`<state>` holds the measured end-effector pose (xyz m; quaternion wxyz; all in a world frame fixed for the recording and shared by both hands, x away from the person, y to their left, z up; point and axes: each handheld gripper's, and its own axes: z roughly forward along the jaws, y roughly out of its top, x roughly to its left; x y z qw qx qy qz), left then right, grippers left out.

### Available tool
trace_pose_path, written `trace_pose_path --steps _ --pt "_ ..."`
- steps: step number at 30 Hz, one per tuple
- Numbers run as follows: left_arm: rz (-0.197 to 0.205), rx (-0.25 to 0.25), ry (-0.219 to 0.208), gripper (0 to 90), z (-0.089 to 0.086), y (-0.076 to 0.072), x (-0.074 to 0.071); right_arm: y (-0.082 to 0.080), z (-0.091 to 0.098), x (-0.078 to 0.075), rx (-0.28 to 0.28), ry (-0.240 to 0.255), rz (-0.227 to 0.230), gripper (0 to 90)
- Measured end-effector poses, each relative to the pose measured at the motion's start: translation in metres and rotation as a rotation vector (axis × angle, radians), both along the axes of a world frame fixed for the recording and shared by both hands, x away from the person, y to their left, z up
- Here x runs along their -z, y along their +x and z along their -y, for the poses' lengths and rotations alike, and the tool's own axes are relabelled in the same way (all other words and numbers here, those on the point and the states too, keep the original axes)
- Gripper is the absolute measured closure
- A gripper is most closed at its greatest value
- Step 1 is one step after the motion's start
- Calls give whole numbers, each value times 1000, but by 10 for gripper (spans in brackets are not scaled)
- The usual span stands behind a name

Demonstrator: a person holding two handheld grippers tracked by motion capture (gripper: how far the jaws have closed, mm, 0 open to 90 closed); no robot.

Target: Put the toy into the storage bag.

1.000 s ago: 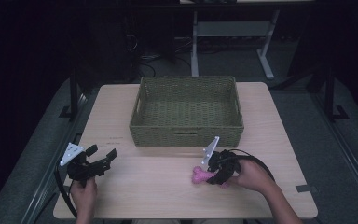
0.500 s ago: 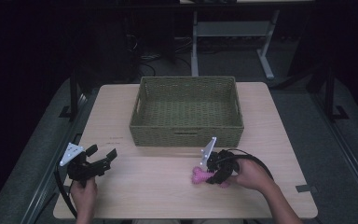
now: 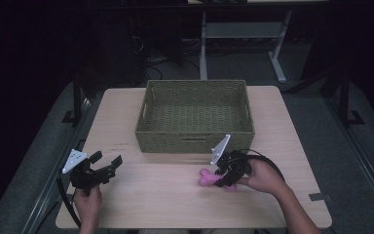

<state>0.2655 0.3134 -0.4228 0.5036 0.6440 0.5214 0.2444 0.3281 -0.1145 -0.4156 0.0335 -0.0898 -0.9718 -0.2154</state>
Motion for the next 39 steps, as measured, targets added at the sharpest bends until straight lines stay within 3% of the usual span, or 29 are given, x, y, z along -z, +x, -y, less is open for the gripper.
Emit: trace_pose_path --steps 6,15,39 --pt "0 0 -2 129 0 -1 0 7 3 -12 2 59 -22 585" --pt "1 2 1 128 0 0 0 15 8 -29 16 102 -37 585" --pt "1 7 11 128 3 0 0 33 5 -71 20 107 -3 585"
